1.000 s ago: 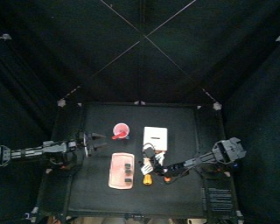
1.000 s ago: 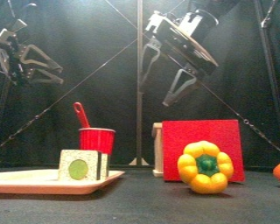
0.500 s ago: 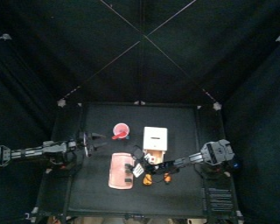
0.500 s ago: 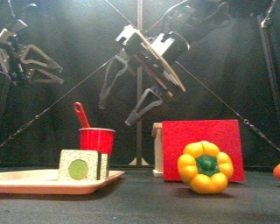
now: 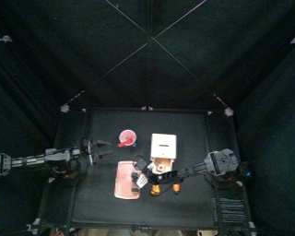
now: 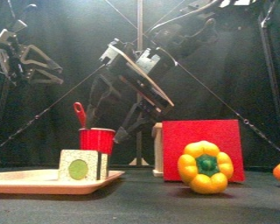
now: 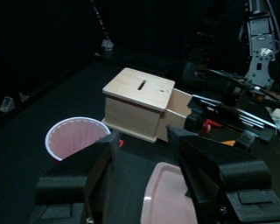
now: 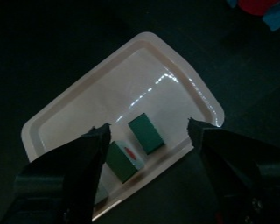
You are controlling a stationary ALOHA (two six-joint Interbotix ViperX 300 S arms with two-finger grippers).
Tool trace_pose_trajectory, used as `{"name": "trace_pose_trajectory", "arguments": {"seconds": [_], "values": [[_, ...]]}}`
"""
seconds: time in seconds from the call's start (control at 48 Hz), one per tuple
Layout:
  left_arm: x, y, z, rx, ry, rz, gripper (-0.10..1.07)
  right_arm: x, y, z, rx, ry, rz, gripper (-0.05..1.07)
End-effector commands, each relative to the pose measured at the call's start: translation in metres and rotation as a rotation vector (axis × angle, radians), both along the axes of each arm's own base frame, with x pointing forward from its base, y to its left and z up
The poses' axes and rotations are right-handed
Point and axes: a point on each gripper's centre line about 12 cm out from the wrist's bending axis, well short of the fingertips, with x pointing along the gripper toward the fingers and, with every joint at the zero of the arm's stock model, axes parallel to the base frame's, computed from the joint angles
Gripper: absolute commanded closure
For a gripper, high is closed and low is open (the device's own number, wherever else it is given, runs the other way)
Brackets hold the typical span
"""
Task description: Grab sushi piece from plate
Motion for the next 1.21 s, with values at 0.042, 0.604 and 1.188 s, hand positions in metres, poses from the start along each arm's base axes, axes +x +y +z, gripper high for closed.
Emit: {"name": "trace_pose_trajectory", "arguments": {"seconds": [0.042, 0.604, 1.188], "values": [[0.002, 0.001, 0.005, 0.005, -0.018, 0.002, 0.13, 0.009, -0.001, 0.015, 0.004, -0.043, -0.001, 0.03], [0.001, 0.001, 0.004, 0.004, -0.015, 0.004, 0.13, 0.015, -0.008, -0.007, 0.004, -0.003, -0.022, 0.03], [0.001, 0.001, 0.004, 0.006, -0.014, 0.003, 0.13, 0.021, -0.007, 0.006, 0.012, -0.028, -0.054, 0.04]]}}
